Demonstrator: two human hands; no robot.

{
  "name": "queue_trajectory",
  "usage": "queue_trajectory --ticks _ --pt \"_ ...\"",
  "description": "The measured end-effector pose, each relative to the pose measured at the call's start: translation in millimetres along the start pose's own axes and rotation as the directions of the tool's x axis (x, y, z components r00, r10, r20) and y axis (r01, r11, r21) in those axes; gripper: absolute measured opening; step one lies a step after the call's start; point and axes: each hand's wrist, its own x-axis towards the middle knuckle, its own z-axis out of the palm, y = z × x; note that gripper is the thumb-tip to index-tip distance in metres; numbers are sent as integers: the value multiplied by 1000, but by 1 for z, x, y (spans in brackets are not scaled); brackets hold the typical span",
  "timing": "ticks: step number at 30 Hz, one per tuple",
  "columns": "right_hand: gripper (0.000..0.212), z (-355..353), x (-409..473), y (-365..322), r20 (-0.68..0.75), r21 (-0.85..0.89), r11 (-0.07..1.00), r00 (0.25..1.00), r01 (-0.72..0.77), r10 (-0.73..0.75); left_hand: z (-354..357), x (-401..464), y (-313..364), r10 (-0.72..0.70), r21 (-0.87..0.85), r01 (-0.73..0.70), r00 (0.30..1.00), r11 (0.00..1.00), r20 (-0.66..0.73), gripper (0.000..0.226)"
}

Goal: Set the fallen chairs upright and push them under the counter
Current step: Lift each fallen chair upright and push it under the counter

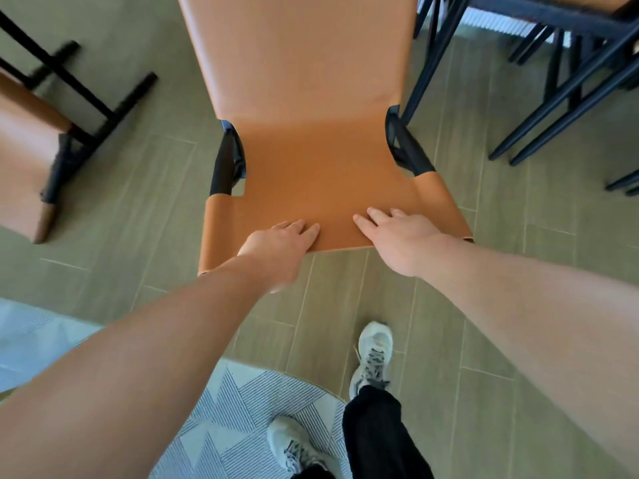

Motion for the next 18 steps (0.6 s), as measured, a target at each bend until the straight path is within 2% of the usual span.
queue_trajectory --ticks 4,8,14,18 --pt "71 -51 15 26 -166 -76 990 978 118 -129 -50 12 -22 -76 22 76 997 997 -9 83" --pt "63 -83 28 48 -260 -117 973 939 200 -224 -91 27 -41 -99 53 100 995 994 -22 80" --pt "47 -151 55 84 -422 -130 967 870 218 -253 -154 50 -72 -211 -41 207 953 977 -218 73" --pt "31 -196 80 102 -442 -145 970 865 194 -239 -190 73 -98 -181 -43 177 937 983 -299 70"
